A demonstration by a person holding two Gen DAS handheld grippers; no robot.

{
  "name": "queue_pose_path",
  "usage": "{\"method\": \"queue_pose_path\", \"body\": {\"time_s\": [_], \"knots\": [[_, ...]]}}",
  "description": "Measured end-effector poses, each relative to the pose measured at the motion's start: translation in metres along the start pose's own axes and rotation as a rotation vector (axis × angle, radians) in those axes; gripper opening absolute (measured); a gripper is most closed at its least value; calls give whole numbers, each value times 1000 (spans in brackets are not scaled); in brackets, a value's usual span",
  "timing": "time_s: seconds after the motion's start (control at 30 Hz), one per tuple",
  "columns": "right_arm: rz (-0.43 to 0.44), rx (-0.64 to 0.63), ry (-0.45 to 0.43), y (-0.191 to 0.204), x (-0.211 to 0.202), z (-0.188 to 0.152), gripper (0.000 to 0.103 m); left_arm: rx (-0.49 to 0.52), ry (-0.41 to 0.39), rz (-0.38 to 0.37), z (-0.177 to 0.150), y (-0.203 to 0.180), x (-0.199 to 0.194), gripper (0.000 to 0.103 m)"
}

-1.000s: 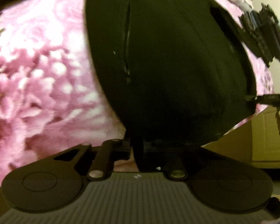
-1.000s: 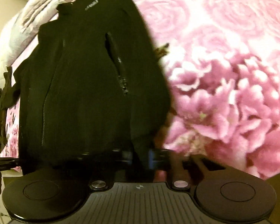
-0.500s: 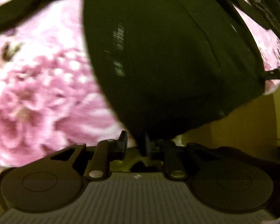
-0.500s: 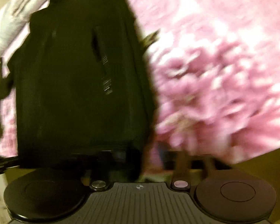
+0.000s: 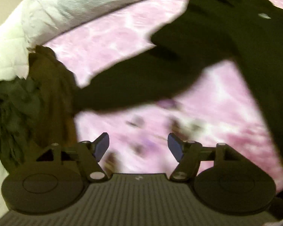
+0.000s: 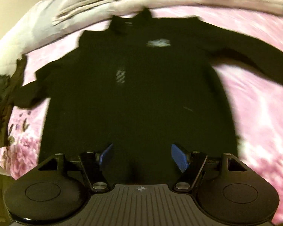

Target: Fold clothes

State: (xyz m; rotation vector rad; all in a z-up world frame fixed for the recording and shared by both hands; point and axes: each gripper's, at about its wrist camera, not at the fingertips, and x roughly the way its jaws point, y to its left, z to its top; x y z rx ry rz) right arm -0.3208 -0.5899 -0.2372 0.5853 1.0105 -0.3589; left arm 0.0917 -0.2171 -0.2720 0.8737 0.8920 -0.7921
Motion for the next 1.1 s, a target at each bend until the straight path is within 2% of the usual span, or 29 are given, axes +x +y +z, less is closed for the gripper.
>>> {"method": "queue_pose_path", "body": {"time_s": [0.07, 0.17, 0.27, 0.3, 0.33, 0.43, 0.5, 0.53, 0.57, 0.6, 0.7, 0.77, 0.87, 0.9, 0.97, 1.0, 1.1], "knots": [[4, -13, -9, 38, 27, 9, 71, 25, -15, -7, 19, 41, 30, 71], [13, -17, 12, 95, 66, 12, 71, 54, -24, -58, 44, 92, 76, 71], [16, -21, 41, 141, 97, 23, 71, 45, 1, -124, 61, 120, 116, 68], [18, -23, 52, 155, 106, 27, 71, 35, 16, -158, 64, 124, 124, 63], [19, -34, 64, 168, 113, 30, 71, 25, 30, -192, 67, 128, 133, 52], [5, -72, 91, 192, 124, 38, 71, -4, 75, -295, 75, 140, 159, 45], [2, -63, 100, 200, 124, 40, 71, -5, 74, -317, 74, 139, 166, 40], [0, -50, 103, 203, 125, 42, 71, -6, 63, -323, 74, 140, 162, 33], [-2, -37, 106, 205, 126, 45, 71, -6, 51, -329, 74, 141, 157, 12], [0, -35, 106, 209, 126, 47, 71, -12, 37, -332, 73, 143, 150, 5], [9, -36, 104, 219, 127, 52, 71, -55, -53, -267, 61, 171, 98, 5], [15, -37, 102, 226, 127, 55, 71, -106, -76, -203, 44, 196, 68, 5], [34, -29, 111, 236, 134, 56, 71, -188, -30, -161, 13, 223, 53, 11], [41, -22, 118, 240, 139, 54, 71, -198, -9, -149, 5, 226, 53, 17], [48, -13, 137, 245, 146, 50, 71, -190, 31, -95, -6, 223, 58, 16], [51, -16, 147, 248, 149, 47, 71, -191, 46, -76, -10, 221, 59, 19], [37, 0, 175, 244, 154, 34, 71, -217, 44, -92, -15, 214, 58, 22]]}}
